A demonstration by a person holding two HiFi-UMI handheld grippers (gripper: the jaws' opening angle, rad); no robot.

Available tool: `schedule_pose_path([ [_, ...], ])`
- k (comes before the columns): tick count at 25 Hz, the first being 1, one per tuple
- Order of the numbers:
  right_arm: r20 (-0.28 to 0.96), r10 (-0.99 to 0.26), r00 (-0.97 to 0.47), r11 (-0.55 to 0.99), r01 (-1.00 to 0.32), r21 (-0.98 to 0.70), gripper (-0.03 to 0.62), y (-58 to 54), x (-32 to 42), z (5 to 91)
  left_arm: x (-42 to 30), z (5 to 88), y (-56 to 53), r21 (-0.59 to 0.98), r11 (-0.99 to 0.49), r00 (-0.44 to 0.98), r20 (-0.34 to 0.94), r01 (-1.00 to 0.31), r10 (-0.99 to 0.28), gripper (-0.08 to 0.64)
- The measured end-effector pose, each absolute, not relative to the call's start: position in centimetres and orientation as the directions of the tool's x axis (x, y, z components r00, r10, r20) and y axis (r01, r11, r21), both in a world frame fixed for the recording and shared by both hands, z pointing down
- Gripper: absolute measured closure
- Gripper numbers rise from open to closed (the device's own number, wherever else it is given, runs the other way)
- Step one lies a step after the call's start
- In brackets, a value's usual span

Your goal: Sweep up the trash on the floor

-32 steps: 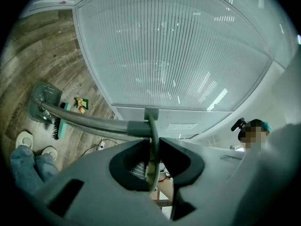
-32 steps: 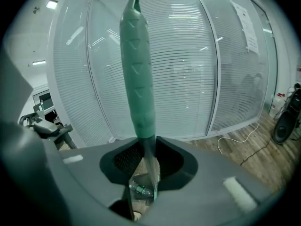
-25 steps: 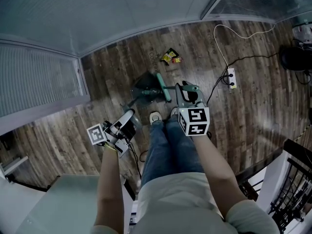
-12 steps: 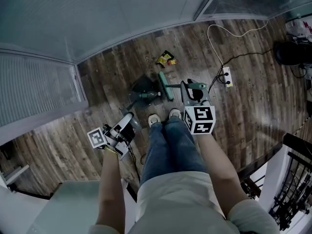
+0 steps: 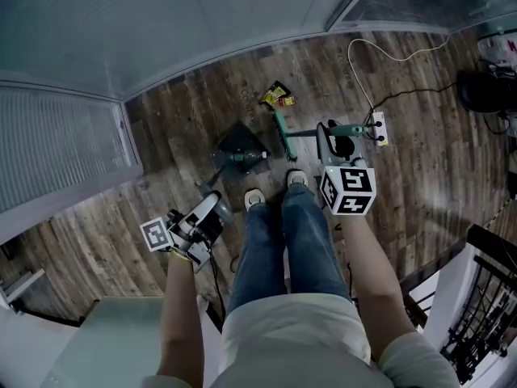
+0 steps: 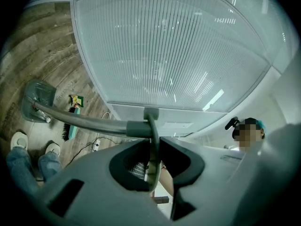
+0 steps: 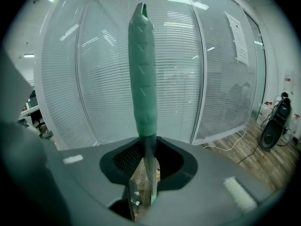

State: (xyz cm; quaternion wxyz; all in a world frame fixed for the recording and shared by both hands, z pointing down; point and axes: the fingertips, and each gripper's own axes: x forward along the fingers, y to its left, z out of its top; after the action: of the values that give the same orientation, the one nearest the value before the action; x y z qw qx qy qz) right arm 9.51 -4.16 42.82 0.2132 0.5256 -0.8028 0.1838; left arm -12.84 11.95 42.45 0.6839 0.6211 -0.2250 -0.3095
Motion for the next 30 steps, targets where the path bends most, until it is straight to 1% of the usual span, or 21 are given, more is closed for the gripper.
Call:
schedule_pose_path([
  [13, 0.535, -0.743, -0.401, 0.448, -0.893, -0.047, 0.5, -9.3, 13.8, 44.1, -11.4, 41.9, 11.5, 0.987, -0.009, 0.708, -0.124, 0.163, -0.696, 0.492],
  [20, 0.55, -0.73, -0.406, 0.467, -0.884, -0.032, 0.5, -12.0, 16.6, 45.9, -9.9, 41.7, 11.4, 0.99, -0.024, 0.71, -0.117, 0.14, -0.694, 0.492],
  [30, 0.535, -0.739, -0.41, 0.497, -0.868, 0.021, 0.5, -16.5, 18.4, 46.6, -8.8, 41.4, 10.5, 0.992, -0.032, 0.697, -0.106, 0.118, -0.709, 0.491],
])
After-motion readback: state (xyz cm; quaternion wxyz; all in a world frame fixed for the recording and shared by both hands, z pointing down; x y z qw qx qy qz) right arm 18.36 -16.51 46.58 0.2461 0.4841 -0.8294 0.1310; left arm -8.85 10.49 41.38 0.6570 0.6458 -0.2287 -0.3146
